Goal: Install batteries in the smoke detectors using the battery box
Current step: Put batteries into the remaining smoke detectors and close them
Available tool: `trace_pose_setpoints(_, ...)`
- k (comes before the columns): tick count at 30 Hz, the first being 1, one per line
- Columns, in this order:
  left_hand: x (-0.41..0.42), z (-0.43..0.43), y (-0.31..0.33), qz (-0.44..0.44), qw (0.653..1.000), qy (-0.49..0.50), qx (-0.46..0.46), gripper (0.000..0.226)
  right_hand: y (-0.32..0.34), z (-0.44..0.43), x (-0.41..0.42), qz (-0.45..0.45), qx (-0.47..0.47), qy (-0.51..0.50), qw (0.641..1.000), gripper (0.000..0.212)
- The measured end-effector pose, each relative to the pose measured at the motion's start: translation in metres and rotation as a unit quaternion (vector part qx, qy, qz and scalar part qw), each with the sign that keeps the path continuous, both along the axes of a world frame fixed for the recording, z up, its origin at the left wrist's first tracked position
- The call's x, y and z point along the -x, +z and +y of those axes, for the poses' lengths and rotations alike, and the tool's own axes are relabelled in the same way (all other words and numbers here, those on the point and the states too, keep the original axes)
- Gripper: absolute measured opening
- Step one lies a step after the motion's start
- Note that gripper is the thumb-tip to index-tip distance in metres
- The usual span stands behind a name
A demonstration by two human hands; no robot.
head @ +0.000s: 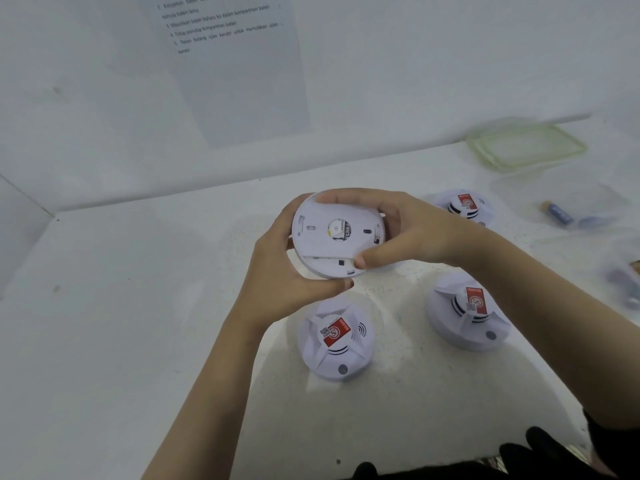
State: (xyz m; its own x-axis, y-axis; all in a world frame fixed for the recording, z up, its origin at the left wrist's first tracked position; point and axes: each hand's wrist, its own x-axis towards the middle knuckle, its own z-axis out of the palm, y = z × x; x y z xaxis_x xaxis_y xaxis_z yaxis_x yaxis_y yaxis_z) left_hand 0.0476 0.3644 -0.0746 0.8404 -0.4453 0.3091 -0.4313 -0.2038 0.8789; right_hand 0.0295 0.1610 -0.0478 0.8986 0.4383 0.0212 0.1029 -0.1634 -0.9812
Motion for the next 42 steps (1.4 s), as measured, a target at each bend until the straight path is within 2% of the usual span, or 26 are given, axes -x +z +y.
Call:
trace_pose_setpoints(4, -0.001, -0.002, -0.001, -0.004, 1.000, -0.002, -0.002, 0.099, 0.003, 0.004, 0.002, -0.054, 0.046, -0.001, 0.997, 0.078)
trace_pose_setpoints(7, -0.002, -0.002, 0.000, 0.010, 1.000, -0.010, -0.012, 0.111, 0.002, 0.005, 0.002, -0.059, 0.055, -0.001, 0.997, 0.077)
trace_pose_setpoints(12, 0.003, -0.006, 0.000, -0.010, 0.999, 0.013, -0.036, 0.094, 0.001, 0.002, 0.003, -0.026, 0.033, 0.017, 0.999, 0.075)
trace_pose_setpoints(17, 0.006, -0.006, -0.001, -0.020, 0.999, 0.021, -0.034, 0.090, 0.002, 0.000, 0.003, -0.024, 0.032, 0.031, 0.999, 0.076)
trace_pose_setpoints(35, 0.011, -0.005, -0.001, -0.016, 1.000, -0.003, -0.025, 0.083, 0.005, -0.002, 0.003, -0.006, 0.044, 0.085, 0.995, 0.075)
trace_pose_setpoints(39, 0.011, -0.005, -0.001, -0.019, 1.000, 0.001, -0.023, 0.085, 0.005, -0.002, 0.002, -0.010, 0.067, 0.074, 0.995, 0.079)
trace_pose_setpoints(42, 0.011, -0.006, 0.001, -0.035, 0.999, 0.003, -0.021, 0.089, 0.008, 0.003, 0.003, -0.052, 0.115, 0.066, 0.990, 0.078)
